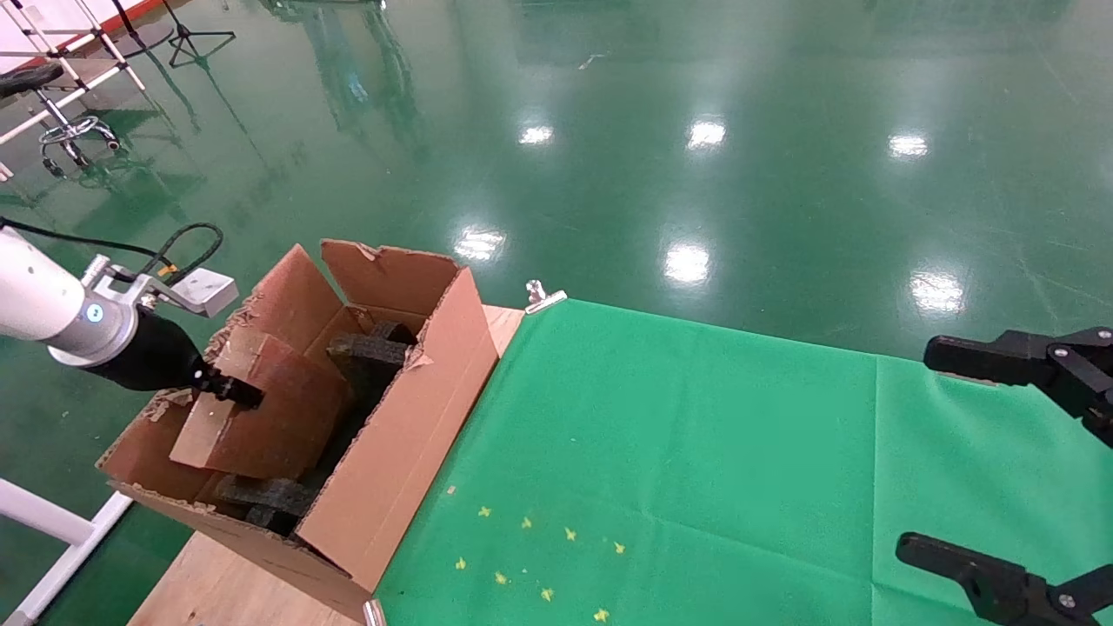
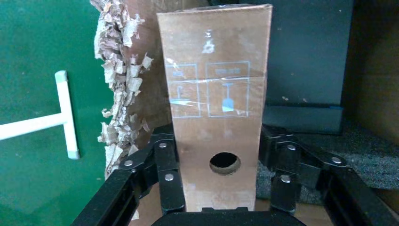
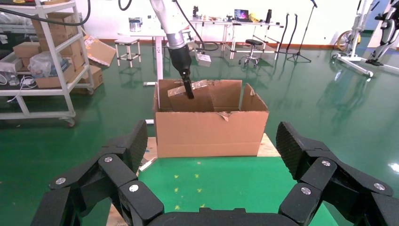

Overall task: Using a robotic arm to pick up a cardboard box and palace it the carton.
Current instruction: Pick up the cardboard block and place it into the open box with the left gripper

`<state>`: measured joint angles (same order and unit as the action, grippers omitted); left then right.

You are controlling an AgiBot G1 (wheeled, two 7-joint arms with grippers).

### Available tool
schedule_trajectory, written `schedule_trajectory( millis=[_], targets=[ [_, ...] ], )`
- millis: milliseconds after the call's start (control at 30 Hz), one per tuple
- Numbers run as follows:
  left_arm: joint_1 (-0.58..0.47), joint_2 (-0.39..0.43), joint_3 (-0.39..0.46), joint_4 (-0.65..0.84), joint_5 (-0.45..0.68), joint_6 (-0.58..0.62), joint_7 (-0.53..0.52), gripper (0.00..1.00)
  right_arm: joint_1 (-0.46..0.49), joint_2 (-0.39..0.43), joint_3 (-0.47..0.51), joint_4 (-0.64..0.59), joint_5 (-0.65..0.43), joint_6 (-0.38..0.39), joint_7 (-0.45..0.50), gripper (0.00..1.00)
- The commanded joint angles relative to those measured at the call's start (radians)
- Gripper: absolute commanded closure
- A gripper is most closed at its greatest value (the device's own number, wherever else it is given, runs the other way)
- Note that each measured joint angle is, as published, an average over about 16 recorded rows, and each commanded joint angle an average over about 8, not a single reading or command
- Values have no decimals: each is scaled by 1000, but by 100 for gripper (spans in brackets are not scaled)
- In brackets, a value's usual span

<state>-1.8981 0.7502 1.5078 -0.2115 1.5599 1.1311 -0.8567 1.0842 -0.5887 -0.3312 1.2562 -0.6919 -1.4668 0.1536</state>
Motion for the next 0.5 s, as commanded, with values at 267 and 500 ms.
schedule_trajectory(
  millis=[267,500],
  targets=[
    [-4,-6,-1,-9,2,2,0,0,0,0,0,0,0,0,0,0],
    [-16,-10,-5,-23,-2,-2,9,0,0,0,0,0,0,0,0,0]
  ],
)
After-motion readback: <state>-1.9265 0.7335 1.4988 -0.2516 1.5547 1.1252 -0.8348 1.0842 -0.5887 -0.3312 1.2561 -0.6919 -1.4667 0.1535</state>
